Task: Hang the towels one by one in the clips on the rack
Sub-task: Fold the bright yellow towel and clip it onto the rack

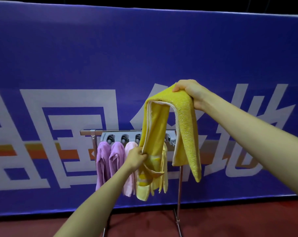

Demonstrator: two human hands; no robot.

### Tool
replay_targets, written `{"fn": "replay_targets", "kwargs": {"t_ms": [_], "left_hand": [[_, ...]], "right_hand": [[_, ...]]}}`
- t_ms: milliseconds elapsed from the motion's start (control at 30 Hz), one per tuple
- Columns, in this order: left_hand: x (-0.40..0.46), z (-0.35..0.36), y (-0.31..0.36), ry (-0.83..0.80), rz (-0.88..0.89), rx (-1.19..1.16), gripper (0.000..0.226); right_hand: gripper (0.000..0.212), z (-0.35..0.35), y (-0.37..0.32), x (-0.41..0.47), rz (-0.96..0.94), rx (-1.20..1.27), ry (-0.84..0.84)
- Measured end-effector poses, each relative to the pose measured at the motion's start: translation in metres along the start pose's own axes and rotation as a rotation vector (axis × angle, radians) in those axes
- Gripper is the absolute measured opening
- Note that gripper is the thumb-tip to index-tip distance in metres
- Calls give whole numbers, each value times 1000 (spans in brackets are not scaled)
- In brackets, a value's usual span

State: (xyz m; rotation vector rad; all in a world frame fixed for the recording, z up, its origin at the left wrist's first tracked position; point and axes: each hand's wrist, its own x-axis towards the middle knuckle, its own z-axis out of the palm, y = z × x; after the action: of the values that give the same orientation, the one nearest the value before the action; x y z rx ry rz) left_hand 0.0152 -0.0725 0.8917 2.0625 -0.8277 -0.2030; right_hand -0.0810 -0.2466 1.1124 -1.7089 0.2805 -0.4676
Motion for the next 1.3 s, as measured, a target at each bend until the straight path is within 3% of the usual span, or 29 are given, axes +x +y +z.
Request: {"fn": "replay_targets", "kwargs": {"t_ms": [133, 200, 300, 333, 400, 467, 567, 700, 833, 967, 1033, 1167, 1300], "left_hand": [[-1, -8, -12, 231, 6, -318, 17], [-3, -14, -12, 179, 35, -292, 20], [-4, -23, -13, 226, 134, -211, 17], [-4, -28, -14, 181, 173, -122, 13], [-5, -31, -25, -85, 207, 203, 12], [-12, -29, -36, -196, 86, 240, 10], [-16, -25, -51, -26, -60, 51, 28], [-23, -30, -52, 32, -184, -319, 16], [-26, -42, -67, -1, -159, -333, 27], [-35, -43, -73, -65, -301, -300, 51], [-34, -40, -82, 14, -405, -381, 56], [-30, -38, -100, 246, -680, -792, 29], [-28, -33, -105, 355, -669, -1333, 43]], "right_hand": [[23, 2, 0, 1, -59, -5, 89], [29, 5, -2, 1, -94, -75, 128], [38, 7, -3, 5, -145, 46, 201], [38, 8, -3, 6, -143, 71, 240], [37, 13, -1, 6, -119, 39, 268], [36, 21, 4, 4, -93, 8, 253], [39, 29, 10, 3, -93, 6, 227], [38, 31, 6, 2, -96, 20, 231], [36, 34, 2, 1, -109, 5, 289], [34, 39, 6, 1, -108, -10, 294], [34, 42, 8, 0, -104, -21, 283], [33, 46, 7, -1, -92, 26, 270], [29, 48, 3, 0, -71, 90, 267]]}}
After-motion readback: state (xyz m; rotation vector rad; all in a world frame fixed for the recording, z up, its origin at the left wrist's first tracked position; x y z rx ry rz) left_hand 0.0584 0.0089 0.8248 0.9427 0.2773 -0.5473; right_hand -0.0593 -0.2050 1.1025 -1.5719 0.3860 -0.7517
